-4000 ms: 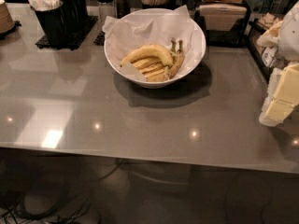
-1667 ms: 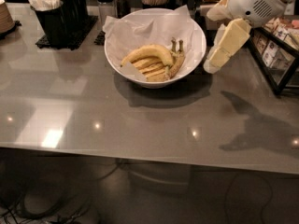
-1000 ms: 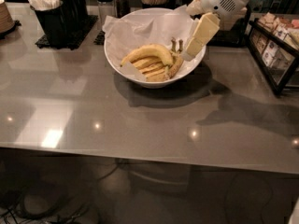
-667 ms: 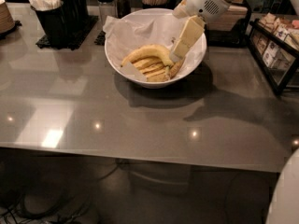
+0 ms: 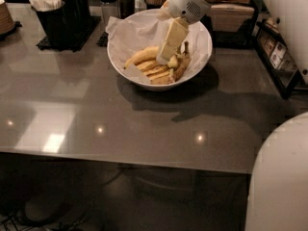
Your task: Pick banana from white bowl
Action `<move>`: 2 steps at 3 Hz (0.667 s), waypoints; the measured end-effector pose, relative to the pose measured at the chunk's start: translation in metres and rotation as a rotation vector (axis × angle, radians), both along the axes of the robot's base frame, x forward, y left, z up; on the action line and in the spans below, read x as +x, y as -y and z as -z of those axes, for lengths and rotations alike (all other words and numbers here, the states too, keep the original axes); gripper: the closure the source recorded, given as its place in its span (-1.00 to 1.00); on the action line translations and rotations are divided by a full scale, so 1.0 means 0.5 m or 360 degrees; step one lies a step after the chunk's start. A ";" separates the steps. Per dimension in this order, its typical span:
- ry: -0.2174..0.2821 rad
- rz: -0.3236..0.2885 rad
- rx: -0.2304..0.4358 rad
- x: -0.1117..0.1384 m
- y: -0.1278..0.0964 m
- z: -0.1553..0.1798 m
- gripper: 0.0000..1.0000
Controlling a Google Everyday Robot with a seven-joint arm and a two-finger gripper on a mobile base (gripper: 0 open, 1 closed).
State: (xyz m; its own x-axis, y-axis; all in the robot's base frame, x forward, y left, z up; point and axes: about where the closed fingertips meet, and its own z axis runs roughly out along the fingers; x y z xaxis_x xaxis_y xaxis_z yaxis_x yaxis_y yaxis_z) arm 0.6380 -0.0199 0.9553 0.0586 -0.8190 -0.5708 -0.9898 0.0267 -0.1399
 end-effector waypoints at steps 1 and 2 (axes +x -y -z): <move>-0.0037 0.0039 0.0027 0.027 0.012 0.036 -1.00; -0.0084 0.0024 0.0049 0.060 0.000 0.074 -1.00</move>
Offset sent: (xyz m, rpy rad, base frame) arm 0.0516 0.0011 -0.0544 0.0422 0.0925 -0.0005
